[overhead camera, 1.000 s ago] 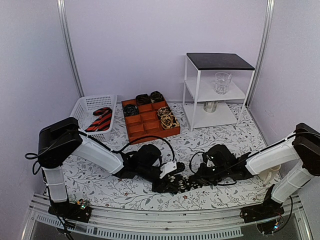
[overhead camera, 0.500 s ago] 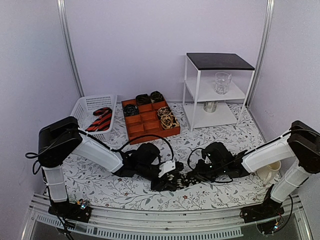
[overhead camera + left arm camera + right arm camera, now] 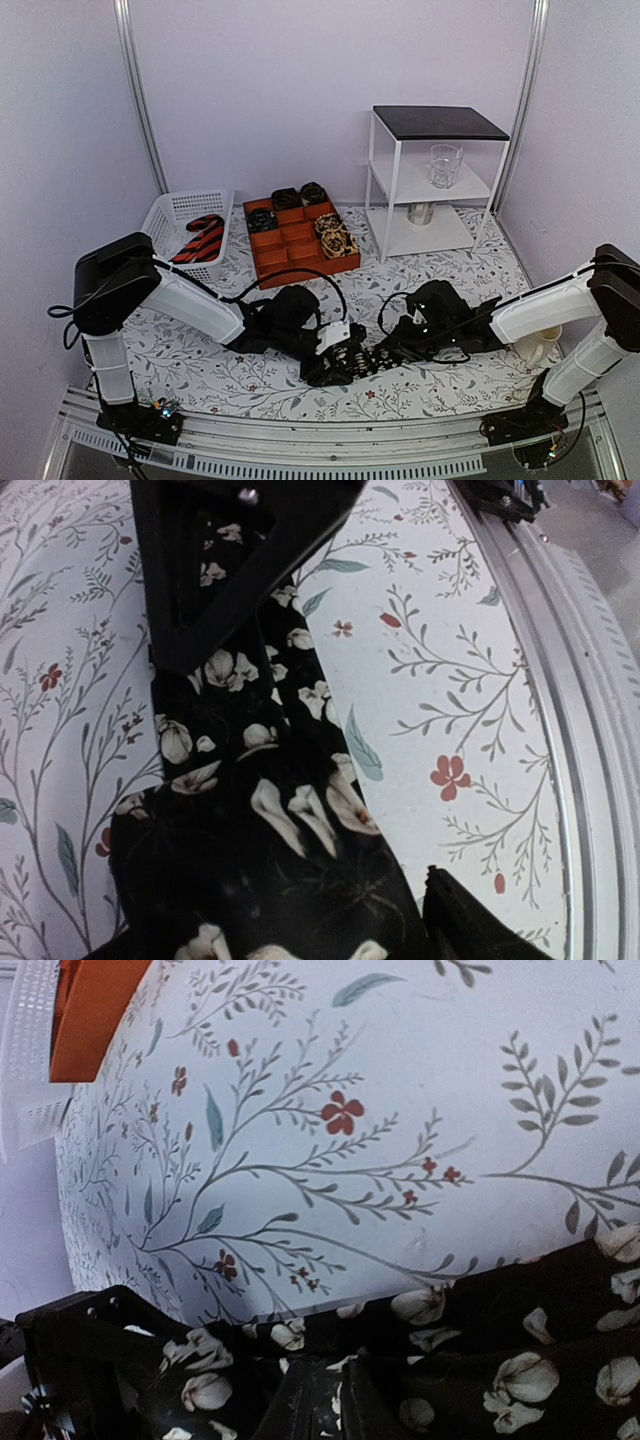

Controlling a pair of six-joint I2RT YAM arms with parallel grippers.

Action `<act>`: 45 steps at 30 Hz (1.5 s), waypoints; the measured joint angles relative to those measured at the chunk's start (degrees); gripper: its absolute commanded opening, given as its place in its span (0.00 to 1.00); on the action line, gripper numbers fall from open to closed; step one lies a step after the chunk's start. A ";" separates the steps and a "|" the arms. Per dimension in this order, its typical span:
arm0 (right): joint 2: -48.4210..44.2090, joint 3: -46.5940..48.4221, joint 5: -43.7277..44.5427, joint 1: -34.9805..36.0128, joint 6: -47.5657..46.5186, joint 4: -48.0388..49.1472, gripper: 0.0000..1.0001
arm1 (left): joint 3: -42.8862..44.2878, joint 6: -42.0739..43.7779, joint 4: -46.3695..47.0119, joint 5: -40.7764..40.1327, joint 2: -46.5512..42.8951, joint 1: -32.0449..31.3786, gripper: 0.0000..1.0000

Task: Roll the ties
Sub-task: Roll the tie at the center of the board.

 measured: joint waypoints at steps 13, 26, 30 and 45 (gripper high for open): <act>-2.03 2.73 -5.16 0.07 -4.39 1.31 0.38 | -1.27 -2.97 -1.60 -2.82 -5.95 0.09 0.73; 4.11 5.01 -10.32 1.38 -5.11 4.63 0.38 | -11.39 -10.43 3.08 -1.84 -12.39 1.90 0.73; 4.11 5.01 -10.99 1.99 -4.33 5.22 0.32 | -15.21 -13.53 6.16 -2.27 -13.53 2.19 0.69; 4.11 2.45 -11.52 4.33 0.96 6.47 0.26 | -24.50 -30.73 16.52 -8.31 -18.14 2.47 0.22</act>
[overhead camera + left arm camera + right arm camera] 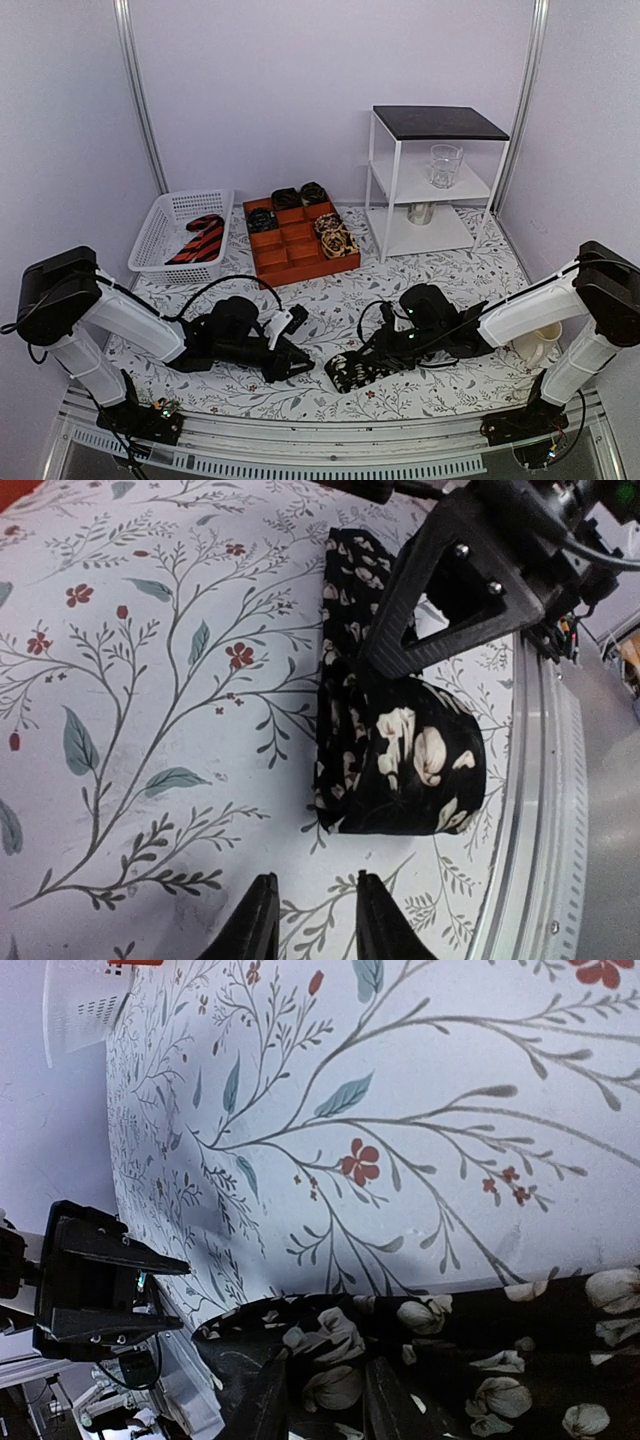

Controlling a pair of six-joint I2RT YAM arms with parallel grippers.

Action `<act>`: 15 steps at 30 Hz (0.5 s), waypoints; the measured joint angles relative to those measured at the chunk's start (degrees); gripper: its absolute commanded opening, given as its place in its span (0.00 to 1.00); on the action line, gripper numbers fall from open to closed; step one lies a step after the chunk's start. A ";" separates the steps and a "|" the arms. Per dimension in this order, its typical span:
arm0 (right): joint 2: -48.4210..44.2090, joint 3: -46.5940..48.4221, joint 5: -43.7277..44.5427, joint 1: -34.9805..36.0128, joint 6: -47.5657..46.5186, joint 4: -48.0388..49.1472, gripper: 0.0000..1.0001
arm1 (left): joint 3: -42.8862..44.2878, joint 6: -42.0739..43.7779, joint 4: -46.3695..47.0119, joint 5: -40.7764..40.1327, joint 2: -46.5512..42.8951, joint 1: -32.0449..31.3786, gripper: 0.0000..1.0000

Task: Roll the ties
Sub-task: Roll the tie at the center of the board.

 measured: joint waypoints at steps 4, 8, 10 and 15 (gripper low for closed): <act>0.00 -0.81 0.63 0.66 1.16 0.15 0.26 | -0.42 -3.54 0.33 0.02 0.07 -0.52 0.10; -0.02 -1.27 1.46 1.25 1.92 0.48 0.25 | -0.37 -5.86 0.42 0.39 1.27 -1.88 0.05; -0.02 -1.29 1.81 1.46 2.12 0.55 0.25 | -0.17 -6.27 0.42 1.09 2.49 -2.89 0.03; -0.09 -1.62 2.54 1.77 2.36 0.96 0.25 | 0.85 -6.16 0.35 3.63 5.35 -5.51 0.01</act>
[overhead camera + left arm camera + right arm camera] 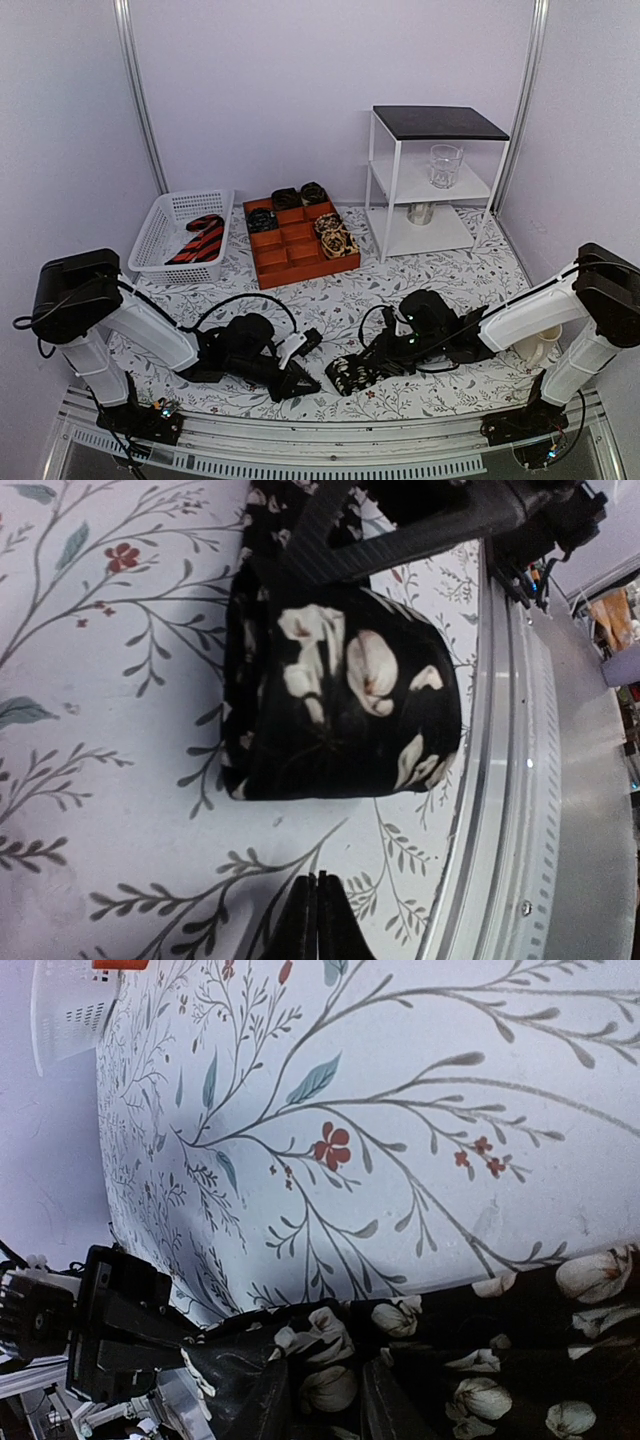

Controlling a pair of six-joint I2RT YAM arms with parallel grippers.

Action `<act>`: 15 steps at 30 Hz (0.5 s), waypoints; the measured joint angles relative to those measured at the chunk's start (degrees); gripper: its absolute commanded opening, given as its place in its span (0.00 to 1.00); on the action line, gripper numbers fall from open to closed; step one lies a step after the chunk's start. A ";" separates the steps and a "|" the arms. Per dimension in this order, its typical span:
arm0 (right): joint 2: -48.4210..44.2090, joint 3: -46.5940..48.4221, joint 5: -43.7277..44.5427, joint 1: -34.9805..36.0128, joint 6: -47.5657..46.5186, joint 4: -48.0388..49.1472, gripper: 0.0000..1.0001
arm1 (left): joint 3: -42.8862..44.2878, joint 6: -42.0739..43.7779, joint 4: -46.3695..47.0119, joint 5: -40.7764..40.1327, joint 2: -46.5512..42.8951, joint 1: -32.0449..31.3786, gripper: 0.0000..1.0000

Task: Roll the ties
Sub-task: Roll the tie at the center of the board.

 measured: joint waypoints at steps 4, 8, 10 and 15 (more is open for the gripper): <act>-0.13 -0.24 0.33 0.00 0.09 0.17 0.25 | 2.56 1.62 -0.24 0.96 3.28 -1.07 0.01; -0.24 -0.46 0.76 0.00 0.17 0.31 0.25 | 6.34 3.61 -1.05 1.01 6.29 -1.38 0.00; -0.50 -0.68 1.07 0.00 0.15 0.31 0.23 | 7.28 4.28 -1.42 0.61 6.84 -1.49 0.00; -1.68 -1.40 1.51 0.02 -0.09 0.09 0.20 | 8.39 5.81 -2.58 -0.66 7.06 -1.55 0.00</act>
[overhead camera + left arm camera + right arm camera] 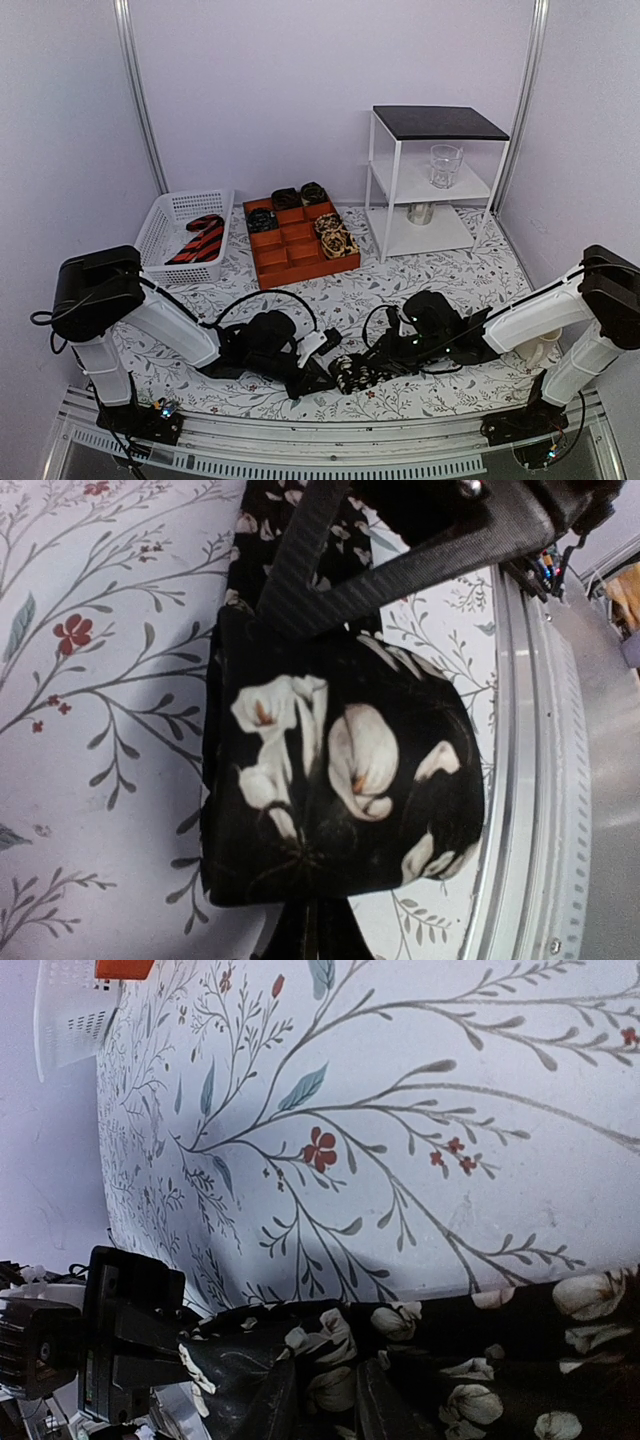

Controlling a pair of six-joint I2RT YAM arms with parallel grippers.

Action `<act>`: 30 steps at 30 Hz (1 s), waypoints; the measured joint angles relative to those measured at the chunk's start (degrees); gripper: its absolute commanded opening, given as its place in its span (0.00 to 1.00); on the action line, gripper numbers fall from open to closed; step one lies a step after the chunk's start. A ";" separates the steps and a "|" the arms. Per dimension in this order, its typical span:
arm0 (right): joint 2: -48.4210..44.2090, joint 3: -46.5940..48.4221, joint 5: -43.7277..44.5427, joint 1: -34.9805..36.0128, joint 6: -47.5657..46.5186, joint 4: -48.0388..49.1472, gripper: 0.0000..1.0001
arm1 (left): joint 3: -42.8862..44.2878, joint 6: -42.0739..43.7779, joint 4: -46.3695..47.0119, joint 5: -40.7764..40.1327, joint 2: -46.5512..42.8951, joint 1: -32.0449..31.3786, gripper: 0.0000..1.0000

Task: Roll the ties
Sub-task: Roll the tie at the center of the board.

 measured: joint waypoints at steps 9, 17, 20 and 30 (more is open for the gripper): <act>-2.23 -0.44 2.25 0.07 -1.11 -2.82 0.19 | 1.73 1.70 -2.34 -2.67 -0.20 0.00 0.00; -8.11 -0.50 5.40 0.09 -2.14 -8.33 0.26 | 2.78 2.03 -2.75 -4.35 -0.22 0.00 0.00; -9.20 -0.50 5.53 0.20 -2.29 -8.48 0.27 | 2.78 2.03 -2.75 -4.68 -0.20 0.00 0.00; -4.72 0.68 3.76 1.42 -2.71 -8.15 0.21 | 2.32 1.79 -2.60 -4.74 -0.20 0.02 0.00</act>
